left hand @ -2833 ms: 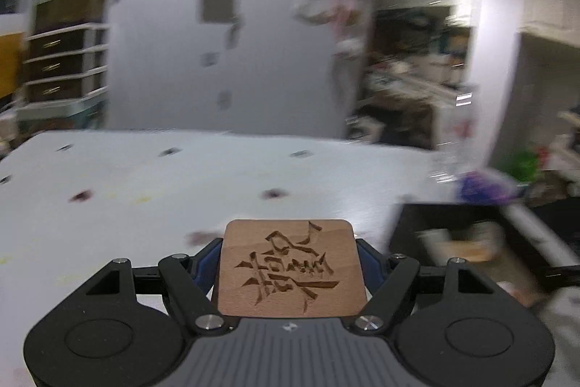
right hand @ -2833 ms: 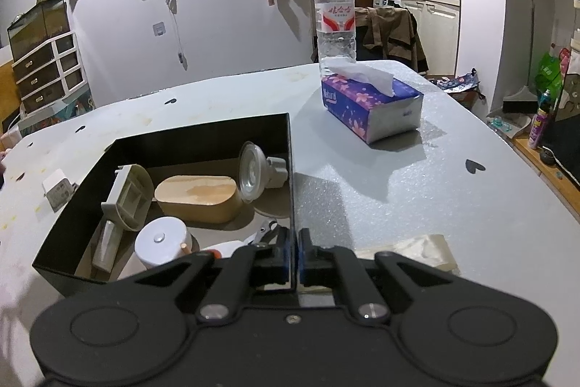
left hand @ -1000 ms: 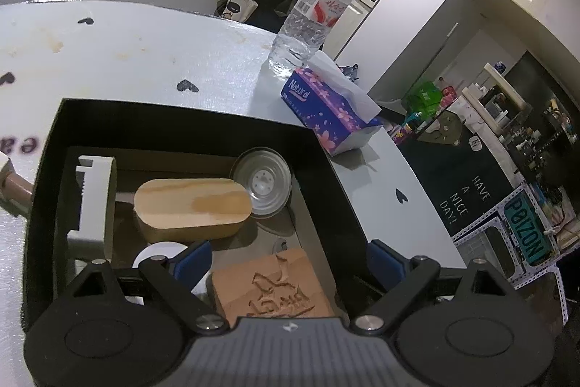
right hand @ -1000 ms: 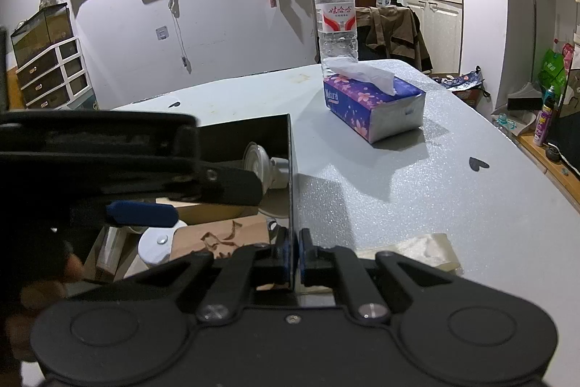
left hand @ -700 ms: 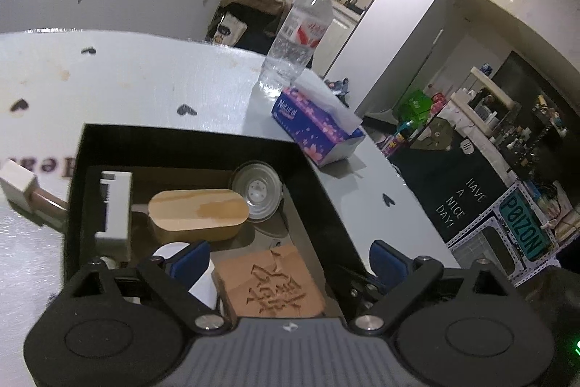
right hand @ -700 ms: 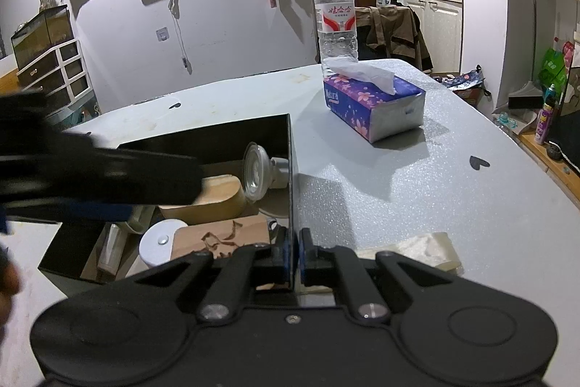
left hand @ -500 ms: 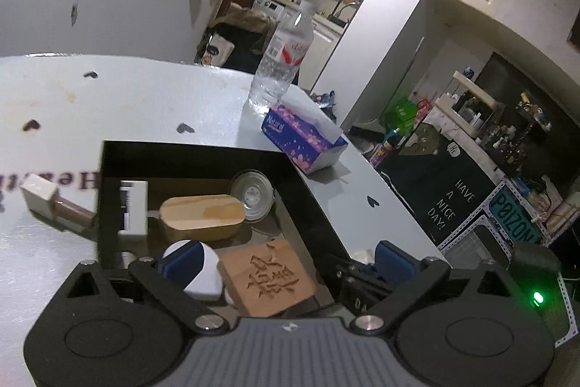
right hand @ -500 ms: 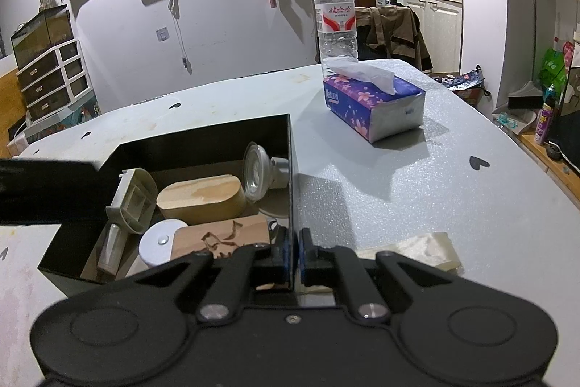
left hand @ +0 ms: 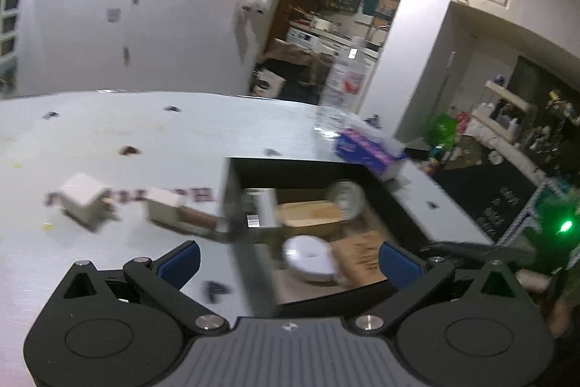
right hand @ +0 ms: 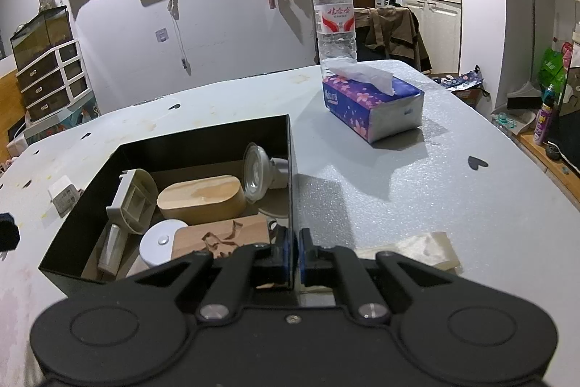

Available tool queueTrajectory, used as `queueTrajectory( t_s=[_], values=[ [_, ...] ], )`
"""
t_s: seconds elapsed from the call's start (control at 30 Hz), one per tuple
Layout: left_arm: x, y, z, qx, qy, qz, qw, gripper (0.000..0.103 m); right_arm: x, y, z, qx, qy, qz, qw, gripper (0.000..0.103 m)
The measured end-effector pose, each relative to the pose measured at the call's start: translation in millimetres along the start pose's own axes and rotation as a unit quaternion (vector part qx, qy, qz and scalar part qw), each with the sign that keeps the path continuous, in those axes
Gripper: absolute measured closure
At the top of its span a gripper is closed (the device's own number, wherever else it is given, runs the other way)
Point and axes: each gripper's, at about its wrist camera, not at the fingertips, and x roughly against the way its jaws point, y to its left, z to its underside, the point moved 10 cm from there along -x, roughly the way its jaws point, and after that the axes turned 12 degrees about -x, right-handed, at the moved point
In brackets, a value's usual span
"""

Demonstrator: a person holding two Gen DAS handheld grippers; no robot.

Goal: Organize rigid objects
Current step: 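Move the left gripper to the white plug charger and grasp it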

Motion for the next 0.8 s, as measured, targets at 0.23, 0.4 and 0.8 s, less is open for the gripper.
queueTrajectory(
  t_s=[0.23, 0.4, 0.8],
  values=[
    [8, 49, 21, -0.032, -0.004, -0.059, 0.9977, 0.000, 1, 0, 0, -0.001, -0.001, 0.001, 1.000, 0.097],
    [0, 88, 21, -0.062, -0.022, -0.096, 0.9932, 0.000, 1, 0, 0, 0.000, -0.001, 0.001, 1.000, 0.097],
    [-56, 163, 9, -0.095, -0.015, -0.125, 0.9875, 0.001, 1, 0, 0, -0.001, -0.001, 0.001, 1.000, 0.097]
  ],
)
